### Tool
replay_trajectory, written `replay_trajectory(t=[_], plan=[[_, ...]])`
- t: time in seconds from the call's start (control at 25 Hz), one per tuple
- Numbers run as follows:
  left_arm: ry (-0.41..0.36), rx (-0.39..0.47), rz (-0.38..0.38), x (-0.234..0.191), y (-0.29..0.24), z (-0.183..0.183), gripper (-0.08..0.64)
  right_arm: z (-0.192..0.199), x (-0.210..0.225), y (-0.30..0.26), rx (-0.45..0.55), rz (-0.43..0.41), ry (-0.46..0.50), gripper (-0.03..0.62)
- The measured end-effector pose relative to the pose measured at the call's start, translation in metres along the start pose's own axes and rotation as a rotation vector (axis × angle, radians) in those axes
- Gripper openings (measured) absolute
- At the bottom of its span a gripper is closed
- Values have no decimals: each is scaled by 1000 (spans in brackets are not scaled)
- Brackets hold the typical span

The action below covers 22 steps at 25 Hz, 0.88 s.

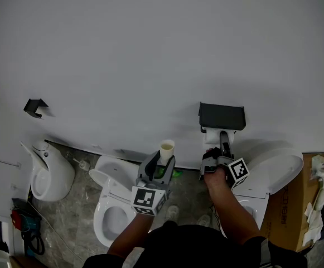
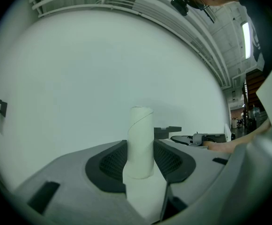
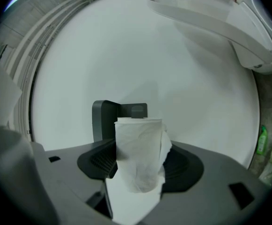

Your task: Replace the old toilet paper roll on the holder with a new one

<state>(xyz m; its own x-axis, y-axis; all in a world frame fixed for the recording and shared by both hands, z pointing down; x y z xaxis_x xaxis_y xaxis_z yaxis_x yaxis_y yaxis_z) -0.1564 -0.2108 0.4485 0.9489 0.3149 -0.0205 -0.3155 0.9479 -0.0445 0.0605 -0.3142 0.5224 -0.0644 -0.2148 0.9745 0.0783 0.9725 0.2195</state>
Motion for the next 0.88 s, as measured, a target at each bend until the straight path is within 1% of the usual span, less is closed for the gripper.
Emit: replay_trajectory(t=[0.24,0.32,0.44,0.6,0.68,0.88], plan=[[2,13,18,5,-2,-2,173,0,-1,8,-28,-27,-13,292],[0,18,20,7,-3,-2,173,-3,-4,15,-39,-22,-14,302],[-2,8,21,9,-5,1,173,-12,0,27,-52,-9,8,307],[0,-2,28,14,-8,4,173,-23,-5,42,-67,-17,70,307],[7,-23,32,16,-10,8,173,-26,-11,48,-88,-27,114,307],[8,-29,45,23,-15,9,173,-23,-27,60,-178,-70,220,305]])
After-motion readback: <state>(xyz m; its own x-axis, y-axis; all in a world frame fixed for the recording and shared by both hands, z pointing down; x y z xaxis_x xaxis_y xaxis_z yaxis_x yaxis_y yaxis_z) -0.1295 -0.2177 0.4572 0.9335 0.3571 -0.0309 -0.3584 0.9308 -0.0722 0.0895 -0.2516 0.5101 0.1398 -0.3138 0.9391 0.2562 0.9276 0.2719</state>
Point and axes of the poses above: the fingertips, and each gripper's own axes: y backward along the fingers, x to its right, z out of its underside, the point moved 1 cm from there along y, backward along the fingers, and after that the axes turned 7 degrees about -z, right-handed, at the moved point
